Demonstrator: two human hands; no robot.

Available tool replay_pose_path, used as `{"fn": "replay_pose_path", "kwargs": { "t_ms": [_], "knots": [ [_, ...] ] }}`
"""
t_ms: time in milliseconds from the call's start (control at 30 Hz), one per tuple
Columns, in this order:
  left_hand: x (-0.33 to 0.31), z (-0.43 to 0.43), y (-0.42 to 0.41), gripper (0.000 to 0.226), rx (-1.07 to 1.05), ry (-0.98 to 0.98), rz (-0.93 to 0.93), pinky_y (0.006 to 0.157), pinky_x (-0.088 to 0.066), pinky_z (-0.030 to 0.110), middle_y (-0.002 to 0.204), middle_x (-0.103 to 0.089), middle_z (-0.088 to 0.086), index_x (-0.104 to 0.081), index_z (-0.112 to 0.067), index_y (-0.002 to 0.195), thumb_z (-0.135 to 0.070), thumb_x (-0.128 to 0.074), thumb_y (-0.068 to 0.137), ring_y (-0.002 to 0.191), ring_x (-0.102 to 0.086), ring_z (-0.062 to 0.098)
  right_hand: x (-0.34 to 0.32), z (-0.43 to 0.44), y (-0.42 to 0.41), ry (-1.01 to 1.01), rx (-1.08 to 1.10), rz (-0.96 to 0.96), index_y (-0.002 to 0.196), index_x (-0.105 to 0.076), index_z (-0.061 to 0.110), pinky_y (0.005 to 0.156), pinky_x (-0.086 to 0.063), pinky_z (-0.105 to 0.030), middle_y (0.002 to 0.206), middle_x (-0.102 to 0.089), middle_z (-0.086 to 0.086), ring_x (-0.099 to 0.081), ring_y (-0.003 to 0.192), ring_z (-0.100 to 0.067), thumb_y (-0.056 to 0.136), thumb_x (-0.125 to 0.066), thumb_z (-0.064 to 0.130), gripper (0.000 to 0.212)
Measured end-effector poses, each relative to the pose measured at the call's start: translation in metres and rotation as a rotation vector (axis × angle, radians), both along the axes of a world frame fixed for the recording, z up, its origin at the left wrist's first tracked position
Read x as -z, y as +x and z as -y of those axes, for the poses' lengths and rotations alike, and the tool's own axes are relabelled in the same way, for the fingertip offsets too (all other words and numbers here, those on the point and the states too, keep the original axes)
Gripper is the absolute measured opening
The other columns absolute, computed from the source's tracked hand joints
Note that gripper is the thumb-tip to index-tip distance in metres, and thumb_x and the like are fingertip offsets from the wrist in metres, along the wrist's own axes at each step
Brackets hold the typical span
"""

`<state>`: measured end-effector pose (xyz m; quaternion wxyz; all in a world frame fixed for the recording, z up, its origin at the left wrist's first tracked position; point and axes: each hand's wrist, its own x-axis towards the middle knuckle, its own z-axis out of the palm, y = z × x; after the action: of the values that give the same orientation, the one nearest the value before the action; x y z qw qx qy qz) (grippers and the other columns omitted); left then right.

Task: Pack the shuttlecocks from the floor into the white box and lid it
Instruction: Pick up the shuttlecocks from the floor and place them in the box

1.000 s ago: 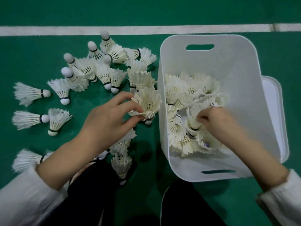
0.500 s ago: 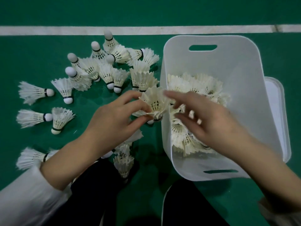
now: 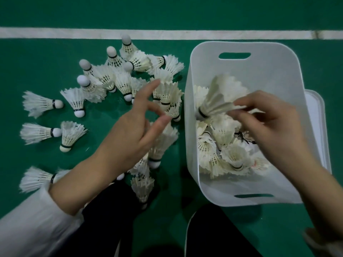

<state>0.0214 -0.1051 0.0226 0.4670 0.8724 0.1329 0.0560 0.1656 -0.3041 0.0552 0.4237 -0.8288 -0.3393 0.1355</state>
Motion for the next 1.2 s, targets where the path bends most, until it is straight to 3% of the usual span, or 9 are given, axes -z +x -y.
{"fn": "replay_pose_path", "kwargs": {
  "t_ms": [167,300,400,500,700,833,967,1067,1200],
  "knots": [
    [0.01,-0.01,-0.005,0.036,-0.001,0.103,-0.049,0.074,-0.04,0.005,0.09,-0.056,-0.009,-0.057,-0.015,0.102,-0.046,-0.045,0.089,0.085,-0.054,-0.004,0.018,0.036,0.002,-0.239,-0.016,-0.083,0.074,-0.066,0.037,0.069,-0.049,-0.023,0.076,-0.063,0.017,-0.06,0.075,-0.006,0.077,-0.069,0.021,0.016],
    [0.01,-0.006,-0.004,0.016,0.043,0.188,-0.026,0.078,-0.041,0.005,0.09,-0.056,-0.001,-0.06,-0.008,0.09,-0.023,-0.063,0.087,0.081,-0.054,0.004,0.046,0.037,-0.015,-0.531,-0.417,0.079,0.081,-0.074,0.017,0.06,-0.039,-0.011,0.072,-0.06,0.006,-0.055,0.061,-0.001,0.075,-0.074,0.01,0.009],
    [0.007,-0.003,-0.002,0.007,0.054,0.196,-0.012,0.077,-0.042,0.008,0.089,-0.058,0.0,-0.062,-0.006,0.087,-0.013,-0.062,0.087,0.079,-0.053,0.004,0.065,0.029,-0.02,-0.699,-0.552,0.23,0.073,-0.072,0.011,0.05,-0.042,-0.024,0.066,-0.054,-0.002,-0.057,0.057,-0.021,0.068,-0.074,0.003,0.01],
    [0.007,-0.002,-0.003,0.008,0.059,0.227,0.014,0.074,-0.042,0.01,0.089,-0.059,-0.001,-0.064,-0.007,0.086,-0.015,-0.063,0.087,0.078,-0.052,0.002,0.075,0.019,-0.015,-0.797,-0.536,0.352,0.067,-0.068,0.007,0.04,-0.044,-0.03,0.061,-0.039,0.001,-0.04,0.052,-0.018,0.055,-0.072,-0.009,0.021],
    [0.008,-0.001,-0.002,0.014,0.086,0.274,0.062,0.074,-0.043,0.018,0.09,-0.061,-0.003,-0.069,-0.01,0.088,-0.022,-0.062,0.085,0.081,-0.054,0.005,0.08,0.005,-0.021,-0.9,-0.549,0.312,0.101,-0.059,0.007,0.057,-0.04,-0.034,0.08,-0.036,-0.001,-0.04,0.074,-0.021,0.076,-0.05,-0.009,0.031],
    [0.007,-0.001,-0.001,0.019,0.114,0.282,0.083,0.075,-0.044,0.02,0.091,-0.062,-0.001,-0.069,-0.01,0.091,-0.025,-0.058,0.086,0.082,-0.055,0.008,0.043,0.007,-0.016,-0.794,-0.413,0.189,0.12,-0.058,0.025,0.079,-0.05,-0.032,0.129,-0.042,0.002,-0.056,0.098,-0.017,0.09,-0.055,0.02,0.031],
    [0.004,0.0,0.0,0.016,0.122,0.277,0.134,0.075,-0.044,0.019,0.091,-0.062,0.0,-0.07,-0.009,0.092,-0.021,-0.06,0.086,0.082,-0.055,0.008,-0.006,0.002,-0.011,-0.396,-0.214,0.076,0.124,-0.051,0.034,0.071,-0.049,-0.025,0.1,-0.057,0.015,-0.057,0.074,-0.004,0.086,-0.054,0.034,0.039],
    [-0.002,0.003,0.002,0.015,0.152,0.254,0.182,0.076,-0.045,0.019,0.091,-0.062,0.001,-0.07,-0.008,0.092,-0.019,-0.061,0.086,0.083,-0.056,0.008,-0.009,-0.011,-0.012,-0.332,-0.266,-0.006,0.129,-0.038,0.046,0.065,-0.047,-0.021,0.09,-0.058,0.017,-0.057,0.074,-0.007,0.082,-0.052,0.043,0.049],
    [-0.004,0.006,0.003,0.012,0.197,0.231,0.221,0.076,-0.046,0.021,0.09,-0.063,0.002,-0.07,-0.006,0.091,-0.015,-0.065,0.085,0.084,-0.057,0.01,0.009,-0.026,-0.014,-0.224,-0.317,0.135,0.102,-0.062,0.026,0.061,-0.045,-0.024,0.084,-0.054,0.013,-0.053,0.069,-0.007,0.087,-0.052,0.037,0.021]
  ]
}}
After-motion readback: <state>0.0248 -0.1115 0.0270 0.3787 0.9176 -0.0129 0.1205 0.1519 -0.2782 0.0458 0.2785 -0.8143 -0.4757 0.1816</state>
